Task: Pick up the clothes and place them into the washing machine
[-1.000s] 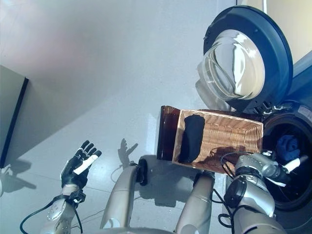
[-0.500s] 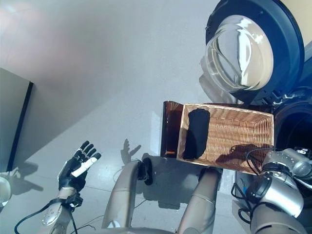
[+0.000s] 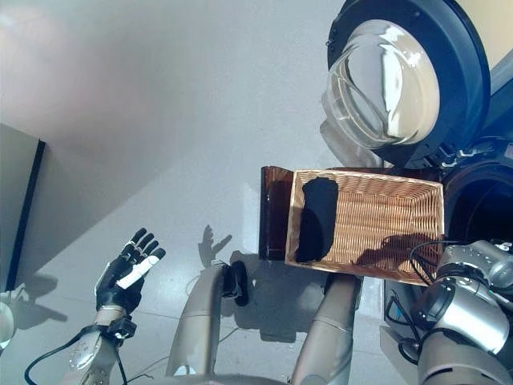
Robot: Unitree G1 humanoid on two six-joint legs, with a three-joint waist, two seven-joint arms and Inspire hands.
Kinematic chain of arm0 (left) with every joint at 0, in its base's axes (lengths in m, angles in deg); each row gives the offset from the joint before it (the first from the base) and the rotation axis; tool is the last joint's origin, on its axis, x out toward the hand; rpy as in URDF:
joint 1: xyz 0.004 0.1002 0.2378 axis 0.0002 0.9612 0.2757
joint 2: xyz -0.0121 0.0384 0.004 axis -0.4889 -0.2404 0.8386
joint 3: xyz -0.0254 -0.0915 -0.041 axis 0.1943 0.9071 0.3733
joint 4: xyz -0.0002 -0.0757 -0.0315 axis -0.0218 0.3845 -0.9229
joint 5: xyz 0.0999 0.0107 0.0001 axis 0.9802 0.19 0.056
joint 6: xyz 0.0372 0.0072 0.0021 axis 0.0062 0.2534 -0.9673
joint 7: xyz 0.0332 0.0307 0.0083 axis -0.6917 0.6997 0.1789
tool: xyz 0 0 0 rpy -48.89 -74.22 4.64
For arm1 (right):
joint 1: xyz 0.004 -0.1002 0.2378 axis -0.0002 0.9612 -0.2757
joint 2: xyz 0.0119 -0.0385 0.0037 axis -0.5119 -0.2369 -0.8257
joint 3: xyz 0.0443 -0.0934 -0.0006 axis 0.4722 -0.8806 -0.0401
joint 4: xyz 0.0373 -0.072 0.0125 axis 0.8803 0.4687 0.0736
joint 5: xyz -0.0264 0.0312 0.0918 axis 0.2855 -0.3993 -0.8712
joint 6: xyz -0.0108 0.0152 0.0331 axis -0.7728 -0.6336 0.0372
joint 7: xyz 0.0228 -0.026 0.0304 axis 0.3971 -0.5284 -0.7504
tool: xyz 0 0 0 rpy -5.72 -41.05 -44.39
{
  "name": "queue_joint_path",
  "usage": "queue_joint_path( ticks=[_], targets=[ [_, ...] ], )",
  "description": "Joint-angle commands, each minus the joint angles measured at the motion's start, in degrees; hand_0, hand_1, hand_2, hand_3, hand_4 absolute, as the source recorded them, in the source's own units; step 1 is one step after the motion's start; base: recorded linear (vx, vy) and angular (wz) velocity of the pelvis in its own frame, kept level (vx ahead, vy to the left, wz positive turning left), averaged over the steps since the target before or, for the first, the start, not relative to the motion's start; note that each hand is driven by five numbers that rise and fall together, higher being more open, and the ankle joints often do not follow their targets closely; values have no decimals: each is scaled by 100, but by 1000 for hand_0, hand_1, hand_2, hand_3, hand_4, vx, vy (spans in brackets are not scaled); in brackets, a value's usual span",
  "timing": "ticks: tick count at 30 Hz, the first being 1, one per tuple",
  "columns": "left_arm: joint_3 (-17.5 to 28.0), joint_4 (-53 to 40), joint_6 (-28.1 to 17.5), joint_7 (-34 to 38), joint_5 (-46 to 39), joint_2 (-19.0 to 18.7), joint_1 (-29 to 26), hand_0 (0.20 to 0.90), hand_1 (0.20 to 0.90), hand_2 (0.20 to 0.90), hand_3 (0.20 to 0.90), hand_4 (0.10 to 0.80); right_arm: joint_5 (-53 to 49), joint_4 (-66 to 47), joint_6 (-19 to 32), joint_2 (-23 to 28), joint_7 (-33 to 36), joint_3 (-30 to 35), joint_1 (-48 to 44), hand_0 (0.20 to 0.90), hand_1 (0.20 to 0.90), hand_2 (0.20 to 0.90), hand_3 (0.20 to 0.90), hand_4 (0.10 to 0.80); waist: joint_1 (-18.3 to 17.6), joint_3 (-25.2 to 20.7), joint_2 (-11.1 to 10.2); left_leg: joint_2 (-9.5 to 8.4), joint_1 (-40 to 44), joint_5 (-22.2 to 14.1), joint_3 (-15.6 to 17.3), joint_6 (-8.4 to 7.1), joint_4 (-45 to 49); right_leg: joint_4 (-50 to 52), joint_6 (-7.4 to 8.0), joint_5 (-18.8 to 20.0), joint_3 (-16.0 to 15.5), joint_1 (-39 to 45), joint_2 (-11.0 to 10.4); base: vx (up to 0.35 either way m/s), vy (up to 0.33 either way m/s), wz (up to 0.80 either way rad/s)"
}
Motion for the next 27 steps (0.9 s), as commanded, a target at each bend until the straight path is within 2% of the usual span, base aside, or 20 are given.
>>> queue_joint_path(
  ticks=[1,2,3,4,5,7,15,21,23,27],
  targets=[
    [539,-301,-551,44,-96,-295,-13,900,900,900,900,800,548,-111,352,507,-282,-399,56,211,211,211,211,308,19,-312,-104,329,238,397,-401,-591,-593,-64,-398,105,94,-47,28,0,0,0],
    [549,-284,-547,30,-97,-290,-11,900,900,900,900,800,561,-116,332,494,-320,-395,92,417,417,417,417,455,7,-289,-113,306,197,523,-411,-580,-623,-115,-409,232,108,-81,40,86,-11,5],
    [557,-255,-537,19,-96,-289,-19,900,900,900,900,800,563,-79,312,497,-324,-386,110,900,900,900,900,800,10,-333,-123,324,250,414,-395,-585,-620,-87,-400,125,87,-38,28,-98,-10,5],
    [566,-231,-524,-2,-106,-280,8,900,900,900,900,800,483,-31,373,472,-314,-306,146,900,900,900,900,800,-3,-320,-136,292,208,561,-412,-577,-687,-189,-413,275,97,-52,45,87,-18,4],
    [570,-228,-523,-4,-108,-284,4,900,900,900,900,800,473,-25,376,469,-326,-304,144,900,900,900,900,800,5,-352,-137,316,260,430,-400,-585,-659,-129,-400,142,75,-15,33,-84,-9,2],
    [592,-193,-507,-18,-141,-288,12,900,900,900,900,800,369,27,356,432,-382,-285,172,900,900,900,900,800,5,-345,-161,282,231,591,-410,-574,-749,-278,-417,311,79,-7,42,-44,-3,0],
    [649,-123,-438,-75,-194,-250,-3,900,900,900,900,800,201,10,165,127,-781,-451,257,900,900,900,900,800,11,-354,-208,274,277,674,-406,-544,-891,-465,-416,422,68,68,38,0,0,0],
    [663,-42,-408,-217,-222,-281,1,900,900,900,900,800,978,418,-665,-58,-1021,-1117,384,900,900,900,900,800,51,-322,-300,242,585,944,-358,-545,-1482,-1111,-393,760,-58,475,-39,4,-5,-1],
    [719,78,-400,-263,-242,-297,-5,900,900,900,900,800,1606,600,-1026,-162,-1028,-1472,447,900,900,900,900,800,95,-336,-379,183,788,1125,-336,-566,-1882,-1542,-353,961,-162,768,-51,34,-20,1],
    [774,338,-419,-284,-180,-235,-87,900,900,900,900,800,2140,533,-1247,-394,-1118,-1787,582,900,900,900,900,800,114,-302,-515,99,1166,1364,-351,-576,-2420,-2182,-308,1225,-370,1304,-43,19,-23,3]
  ],
)
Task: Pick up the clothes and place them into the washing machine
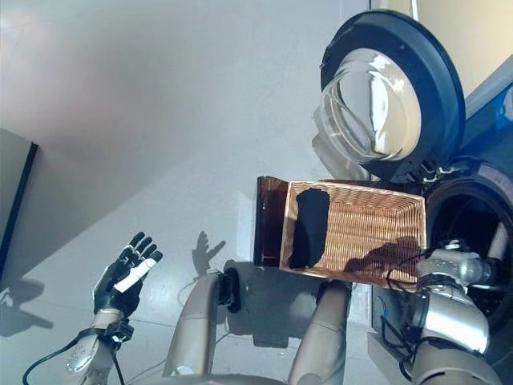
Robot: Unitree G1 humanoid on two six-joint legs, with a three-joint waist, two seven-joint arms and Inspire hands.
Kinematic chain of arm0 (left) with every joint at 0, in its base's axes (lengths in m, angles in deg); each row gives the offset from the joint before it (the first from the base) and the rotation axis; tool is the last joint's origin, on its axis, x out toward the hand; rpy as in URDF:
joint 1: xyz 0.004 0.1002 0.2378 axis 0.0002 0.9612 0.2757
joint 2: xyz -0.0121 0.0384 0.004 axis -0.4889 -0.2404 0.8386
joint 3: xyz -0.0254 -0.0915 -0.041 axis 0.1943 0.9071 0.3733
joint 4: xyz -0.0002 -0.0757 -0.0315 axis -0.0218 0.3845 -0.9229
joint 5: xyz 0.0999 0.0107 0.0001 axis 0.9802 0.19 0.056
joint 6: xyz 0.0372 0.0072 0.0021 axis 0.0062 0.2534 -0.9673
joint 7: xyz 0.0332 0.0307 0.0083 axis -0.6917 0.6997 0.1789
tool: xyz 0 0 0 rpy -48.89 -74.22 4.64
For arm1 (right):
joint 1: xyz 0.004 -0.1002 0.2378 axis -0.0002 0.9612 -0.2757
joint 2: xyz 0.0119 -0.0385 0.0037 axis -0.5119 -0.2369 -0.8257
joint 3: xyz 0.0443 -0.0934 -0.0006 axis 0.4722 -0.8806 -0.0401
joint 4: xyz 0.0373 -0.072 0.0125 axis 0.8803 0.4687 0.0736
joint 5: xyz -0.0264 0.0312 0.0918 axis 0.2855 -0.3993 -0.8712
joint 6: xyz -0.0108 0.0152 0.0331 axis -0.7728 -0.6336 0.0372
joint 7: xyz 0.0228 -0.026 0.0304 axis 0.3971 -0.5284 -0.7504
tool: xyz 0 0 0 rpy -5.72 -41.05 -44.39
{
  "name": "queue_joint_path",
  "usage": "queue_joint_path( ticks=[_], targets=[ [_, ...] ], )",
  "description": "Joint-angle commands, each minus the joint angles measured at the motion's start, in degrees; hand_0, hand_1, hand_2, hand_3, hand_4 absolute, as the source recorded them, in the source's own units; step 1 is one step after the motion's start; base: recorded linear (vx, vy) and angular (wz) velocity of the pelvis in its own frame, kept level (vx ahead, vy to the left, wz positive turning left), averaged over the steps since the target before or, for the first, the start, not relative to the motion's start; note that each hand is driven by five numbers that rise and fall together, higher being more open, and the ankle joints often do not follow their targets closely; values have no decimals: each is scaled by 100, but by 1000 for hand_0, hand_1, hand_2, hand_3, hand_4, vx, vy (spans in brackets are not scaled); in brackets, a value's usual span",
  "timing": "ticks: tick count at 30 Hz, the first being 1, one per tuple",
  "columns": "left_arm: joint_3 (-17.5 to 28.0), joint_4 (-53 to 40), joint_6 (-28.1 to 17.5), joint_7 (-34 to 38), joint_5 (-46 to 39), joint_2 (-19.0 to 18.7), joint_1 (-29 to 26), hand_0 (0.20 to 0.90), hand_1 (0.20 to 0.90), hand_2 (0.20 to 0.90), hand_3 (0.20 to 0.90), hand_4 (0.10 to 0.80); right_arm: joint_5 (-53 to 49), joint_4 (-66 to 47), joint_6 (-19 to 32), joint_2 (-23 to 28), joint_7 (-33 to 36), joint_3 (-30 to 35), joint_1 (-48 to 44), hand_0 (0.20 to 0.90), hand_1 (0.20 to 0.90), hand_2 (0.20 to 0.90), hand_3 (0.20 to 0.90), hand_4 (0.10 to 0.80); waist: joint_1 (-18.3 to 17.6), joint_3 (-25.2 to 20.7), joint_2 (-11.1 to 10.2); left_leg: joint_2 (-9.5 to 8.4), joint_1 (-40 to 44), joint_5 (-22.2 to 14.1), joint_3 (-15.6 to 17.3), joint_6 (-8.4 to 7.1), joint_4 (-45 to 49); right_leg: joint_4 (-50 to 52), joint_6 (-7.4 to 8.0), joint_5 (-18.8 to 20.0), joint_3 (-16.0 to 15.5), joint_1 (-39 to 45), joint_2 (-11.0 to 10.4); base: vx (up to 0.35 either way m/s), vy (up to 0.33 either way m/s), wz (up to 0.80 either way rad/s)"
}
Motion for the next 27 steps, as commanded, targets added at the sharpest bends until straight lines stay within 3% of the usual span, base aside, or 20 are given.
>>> queue_joint_path(
  ticks=[1,12,15,20,27],
  targets=[
    [629,55,-435,-35,-12,-231,-118,900,900,900,900,800,840,-71,101,26,-223,-333,204,900,900,900,900,800,127,-107,-272,92,502,910,-401,-557,-1312,-1066,-238,808,-39,538,-96,54,-60,9],
    [753,733,-492,50,380,156,-470,900,900,900,900,800,2159,-432,-210,-854,-403,-1064,832,900,900,900,900,800,71,4,-603,106,1910,1470,-485,-616,-2740,-2597,-129,1382,-610,2230,-77,87,-41,6],
    [789,1057,-485,117,579,319,-614,900,900,900,900,800,3032,-647,-404,-1146,-481,-1641,1154,900,900,900,900,800,33,-36,-701,158,2446,1610,-448,-638,-3197,-2989,-106,1479,-695,2735,-14,78,-14,-3],
    [798,1387,-474,214,981,465,-691,900,900,900,900,800,3230,-853,-371,-1480,-598,-1670,1658,900,900,900,900,800,-23,-148,-787,240,2995,1687,-407,-658,-3547,-3402,-65,1568,-836,3313,32,97,-20,-3],
    [785,1373,-452,286,1247,486,-658,900,900,900,900,800,4049,-871,-560,-1559,-534,-2043,1866,900,900,900,900,800,6,-259,-852,244,3327,1687,-399,-672,-3693,-3538,-46,1572,-950,3686,26,74,-10,-1]
  ],
)
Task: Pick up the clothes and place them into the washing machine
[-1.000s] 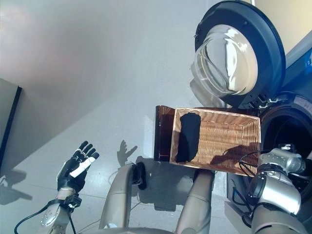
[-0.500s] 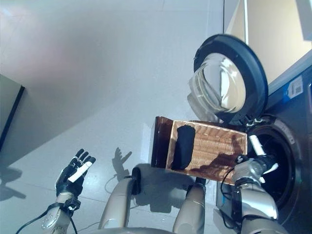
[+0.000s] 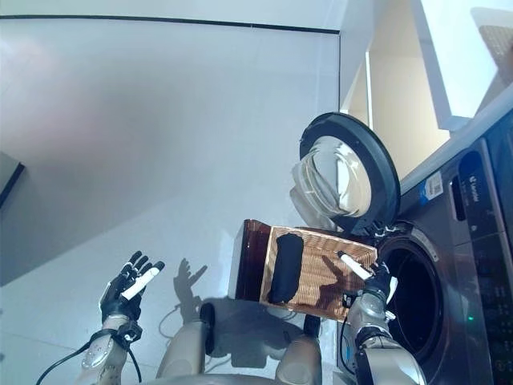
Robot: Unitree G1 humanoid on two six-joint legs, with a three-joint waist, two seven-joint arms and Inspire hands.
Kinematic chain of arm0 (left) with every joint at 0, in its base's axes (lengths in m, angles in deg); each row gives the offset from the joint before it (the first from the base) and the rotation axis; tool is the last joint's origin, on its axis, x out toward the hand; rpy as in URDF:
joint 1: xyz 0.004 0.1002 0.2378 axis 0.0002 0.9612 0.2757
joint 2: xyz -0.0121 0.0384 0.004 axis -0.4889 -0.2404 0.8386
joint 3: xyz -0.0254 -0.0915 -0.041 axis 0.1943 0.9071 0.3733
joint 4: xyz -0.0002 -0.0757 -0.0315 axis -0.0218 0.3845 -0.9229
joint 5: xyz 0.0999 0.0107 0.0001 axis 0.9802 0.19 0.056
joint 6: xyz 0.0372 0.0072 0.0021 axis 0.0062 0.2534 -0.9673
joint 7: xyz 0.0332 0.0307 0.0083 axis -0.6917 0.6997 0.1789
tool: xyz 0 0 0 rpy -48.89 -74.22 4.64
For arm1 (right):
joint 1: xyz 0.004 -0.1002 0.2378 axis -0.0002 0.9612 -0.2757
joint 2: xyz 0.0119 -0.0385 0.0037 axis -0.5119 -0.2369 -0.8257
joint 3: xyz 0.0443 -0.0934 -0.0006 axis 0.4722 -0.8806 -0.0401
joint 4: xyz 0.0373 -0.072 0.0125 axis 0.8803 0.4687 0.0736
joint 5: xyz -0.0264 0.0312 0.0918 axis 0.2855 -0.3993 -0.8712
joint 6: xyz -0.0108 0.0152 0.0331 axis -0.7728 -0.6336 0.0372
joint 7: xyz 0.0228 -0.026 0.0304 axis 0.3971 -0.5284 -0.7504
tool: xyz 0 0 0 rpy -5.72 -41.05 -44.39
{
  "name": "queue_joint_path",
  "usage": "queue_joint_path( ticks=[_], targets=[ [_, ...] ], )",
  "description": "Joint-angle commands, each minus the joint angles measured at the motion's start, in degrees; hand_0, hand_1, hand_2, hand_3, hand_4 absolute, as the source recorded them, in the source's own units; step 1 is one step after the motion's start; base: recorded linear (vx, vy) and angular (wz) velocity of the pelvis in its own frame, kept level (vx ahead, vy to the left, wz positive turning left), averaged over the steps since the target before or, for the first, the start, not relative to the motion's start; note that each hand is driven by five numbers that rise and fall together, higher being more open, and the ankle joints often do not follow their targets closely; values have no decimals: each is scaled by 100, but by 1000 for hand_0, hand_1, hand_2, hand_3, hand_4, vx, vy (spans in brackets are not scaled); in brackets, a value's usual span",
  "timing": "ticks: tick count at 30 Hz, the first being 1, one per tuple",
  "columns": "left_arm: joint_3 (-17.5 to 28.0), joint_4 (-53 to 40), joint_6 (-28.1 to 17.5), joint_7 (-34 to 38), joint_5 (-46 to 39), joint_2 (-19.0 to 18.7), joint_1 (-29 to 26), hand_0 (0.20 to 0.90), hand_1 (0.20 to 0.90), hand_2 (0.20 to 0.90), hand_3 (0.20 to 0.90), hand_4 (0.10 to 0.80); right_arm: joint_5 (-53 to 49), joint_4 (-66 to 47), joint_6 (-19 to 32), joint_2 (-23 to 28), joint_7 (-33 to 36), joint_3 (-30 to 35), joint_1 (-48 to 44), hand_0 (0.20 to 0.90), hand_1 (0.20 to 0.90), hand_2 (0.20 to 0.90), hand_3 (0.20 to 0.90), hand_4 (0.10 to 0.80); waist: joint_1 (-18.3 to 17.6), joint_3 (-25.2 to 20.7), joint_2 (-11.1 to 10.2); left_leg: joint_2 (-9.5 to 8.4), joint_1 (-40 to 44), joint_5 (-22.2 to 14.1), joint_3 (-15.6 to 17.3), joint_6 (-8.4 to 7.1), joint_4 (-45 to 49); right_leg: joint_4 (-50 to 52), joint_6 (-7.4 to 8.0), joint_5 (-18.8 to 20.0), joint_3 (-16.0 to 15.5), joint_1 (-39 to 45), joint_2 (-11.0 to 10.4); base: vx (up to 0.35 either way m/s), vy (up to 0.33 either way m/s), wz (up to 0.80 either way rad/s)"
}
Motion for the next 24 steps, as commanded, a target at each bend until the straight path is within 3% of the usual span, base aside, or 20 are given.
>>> queue_joint_path(
  ticks=[1,9,15,24],
  targets=[
    [291,-382,-418,35,216,-208,203,900,900,900,900,800,813,-147,47,205,223,-234,-35,900,900,900,900,800,85,-407,-128,311,134,687,-295,-360,-696,-112,13,452,-25,-1,-218,74,10,3],
    [348,-659,-339,-98,216,-231,350,900,900,900,900,800,1833,-93,-251,-95,250,-957,-136,900,900,900,900,800,208,-340,-135,248,-55,705,-398,-339,-585,-25,15,433,-105,-37,-251,-10,5,5],
    [219,-1132,-272,-293,73,-348,364,900,900,900,900,800,2150,648,-626,-409,404,-964,-377,900,900,900,900,800,420,-264,-64,124,-498,657,-538,-316,-285,106,35,411,-210,-198,-349,-34,1,17],
    [-41,-1656,-310,-411,-188,-622,312,900,900,900,900,800,2263,811,-762,-370,571,-895,-643,900,900,900,900,800,586,45,123,-33,-1244,449,-743,-285,474,680,28,272,-238,-718,-491,-72,24,18]
  ],
)
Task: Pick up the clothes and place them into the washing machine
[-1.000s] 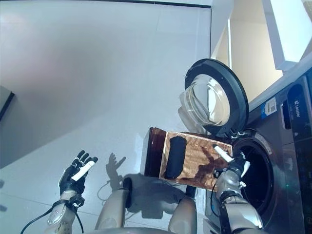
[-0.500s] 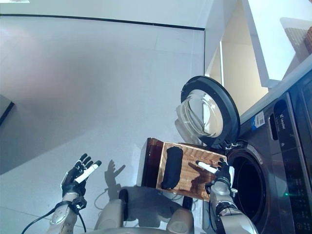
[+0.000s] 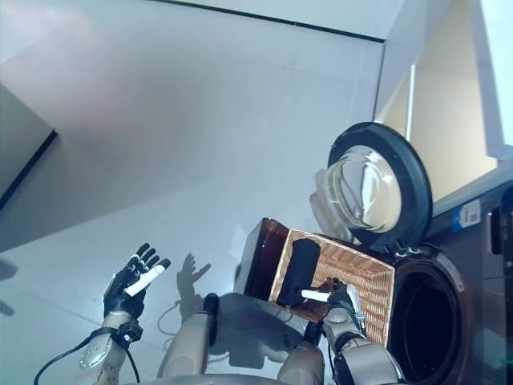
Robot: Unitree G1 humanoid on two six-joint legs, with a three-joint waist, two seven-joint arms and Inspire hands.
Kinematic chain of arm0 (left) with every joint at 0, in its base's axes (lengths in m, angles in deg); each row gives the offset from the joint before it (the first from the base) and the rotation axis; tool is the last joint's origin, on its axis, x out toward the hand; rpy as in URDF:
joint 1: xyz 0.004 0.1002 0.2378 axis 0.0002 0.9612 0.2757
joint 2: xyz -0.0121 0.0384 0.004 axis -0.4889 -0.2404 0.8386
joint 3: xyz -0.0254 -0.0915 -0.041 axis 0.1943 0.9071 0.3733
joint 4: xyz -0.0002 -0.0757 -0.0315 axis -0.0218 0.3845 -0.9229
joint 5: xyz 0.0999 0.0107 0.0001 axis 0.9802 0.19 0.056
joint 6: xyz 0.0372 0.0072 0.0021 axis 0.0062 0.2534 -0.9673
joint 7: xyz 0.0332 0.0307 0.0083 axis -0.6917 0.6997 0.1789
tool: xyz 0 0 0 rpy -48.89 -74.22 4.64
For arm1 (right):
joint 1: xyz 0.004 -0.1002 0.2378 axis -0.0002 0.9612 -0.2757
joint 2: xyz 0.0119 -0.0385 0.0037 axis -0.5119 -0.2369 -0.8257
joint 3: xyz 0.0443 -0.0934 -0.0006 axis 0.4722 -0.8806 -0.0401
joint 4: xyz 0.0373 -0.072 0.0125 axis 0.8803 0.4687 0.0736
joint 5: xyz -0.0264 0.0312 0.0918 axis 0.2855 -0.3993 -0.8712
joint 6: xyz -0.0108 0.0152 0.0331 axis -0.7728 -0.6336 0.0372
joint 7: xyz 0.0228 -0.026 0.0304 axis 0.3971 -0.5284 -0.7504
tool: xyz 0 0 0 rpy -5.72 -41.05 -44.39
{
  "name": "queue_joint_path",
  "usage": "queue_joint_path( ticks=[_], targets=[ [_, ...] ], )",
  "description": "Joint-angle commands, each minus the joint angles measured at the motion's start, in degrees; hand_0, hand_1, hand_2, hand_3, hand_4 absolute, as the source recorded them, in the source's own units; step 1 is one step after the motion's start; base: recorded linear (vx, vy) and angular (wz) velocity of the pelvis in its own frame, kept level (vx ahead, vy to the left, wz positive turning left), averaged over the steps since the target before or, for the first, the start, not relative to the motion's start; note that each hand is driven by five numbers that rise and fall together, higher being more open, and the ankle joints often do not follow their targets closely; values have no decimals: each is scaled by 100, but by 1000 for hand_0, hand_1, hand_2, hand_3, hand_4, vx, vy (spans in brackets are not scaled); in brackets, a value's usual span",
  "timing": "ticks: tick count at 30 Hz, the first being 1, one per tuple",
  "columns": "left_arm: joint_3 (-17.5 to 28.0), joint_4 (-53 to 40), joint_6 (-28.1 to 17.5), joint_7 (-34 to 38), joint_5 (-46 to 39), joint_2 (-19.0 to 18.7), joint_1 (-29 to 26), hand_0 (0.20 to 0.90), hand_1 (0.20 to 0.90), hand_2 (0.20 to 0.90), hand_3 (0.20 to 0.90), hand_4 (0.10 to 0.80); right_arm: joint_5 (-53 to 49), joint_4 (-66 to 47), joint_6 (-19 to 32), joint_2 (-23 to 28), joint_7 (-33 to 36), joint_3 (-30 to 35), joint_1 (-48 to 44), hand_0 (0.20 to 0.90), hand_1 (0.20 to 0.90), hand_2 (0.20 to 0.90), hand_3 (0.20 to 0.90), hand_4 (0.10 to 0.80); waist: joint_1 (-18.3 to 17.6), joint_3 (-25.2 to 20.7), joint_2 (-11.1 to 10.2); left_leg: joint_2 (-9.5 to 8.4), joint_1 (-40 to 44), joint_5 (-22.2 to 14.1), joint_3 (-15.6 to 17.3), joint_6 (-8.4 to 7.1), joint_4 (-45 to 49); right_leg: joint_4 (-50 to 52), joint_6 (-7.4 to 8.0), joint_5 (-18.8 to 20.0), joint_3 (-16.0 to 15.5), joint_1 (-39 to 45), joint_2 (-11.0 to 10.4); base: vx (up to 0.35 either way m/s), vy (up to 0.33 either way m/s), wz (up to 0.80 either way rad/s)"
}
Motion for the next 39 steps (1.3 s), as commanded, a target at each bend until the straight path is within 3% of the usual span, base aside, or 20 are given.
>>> queue_joint_path(
  ticks=[1,6,22,24,25,26,39],
  targets=[
    [29,-836,-453,-38,-161,-506,96,900,900,900,900,800,142,-208,106,227,306,144,-287,900,900,900,900,800,105,89,-3,174,-443,293,-199,-350,176,492,9,305,252,-462,-379,-46,40,7],
    [15,-858,-447,46,-146,-480,164,900,900,900,900,800,210,-307,103,264,378,50,-536,900,900,900,900,800,131,211,92,200,-742,-61,-208,-291,900,1195,-44,5,496,-882,-388,-34,69,0],
    [67,-848,-369,112,-210,-544,98,900,900,900,900,800,372,-189,-24,-177,188,-249,-697,900,900,900,900,800,306,188,175,103,-1419,-437,-336,-177,1793,2038,-136,-390,686,-1541,-411,-13,19,1],
    [37,-915,-350,130,-212,-533,108,900,900,900,900,800,469,-88,-112,-210,198,-279,-719,818,818,818,818,741,326,217,228,65,-1553,-482,-355,-152,1945,2252,-162,-475,738,-1694,-422,-47,37,0],
    [14,-932,-339,121,-203,-518,116,900,900,900,900,800,535,-44,-152,-232,186,-295,-720,406,406,406,406,447,338,228,257,49,-1629,-507,-364,-139,2045,2368,-181,-518,776,-1775,-429,-39,31,-3],
    [8,-949,-332,119,-199,-522,121,900,900,900,900,800,583,-14,-181,-251,172,-315,-729,216,216,216,216,312,348,238,279,44,-1701,-528,-381,-127,2125,2475,-187,-551,797,-1851,-434,-38,32,-2],
    [-91,-937,-316,135,-221,-511,139,900,900,900,900,800,503,5,-193,-346,107,-221,-677,200,200,200,200,300,403,138,408,-36,-2236,-659,-414,-42,2591,3110,-229,-778,963,-2480,-520,-12,17,5]
  ],
)
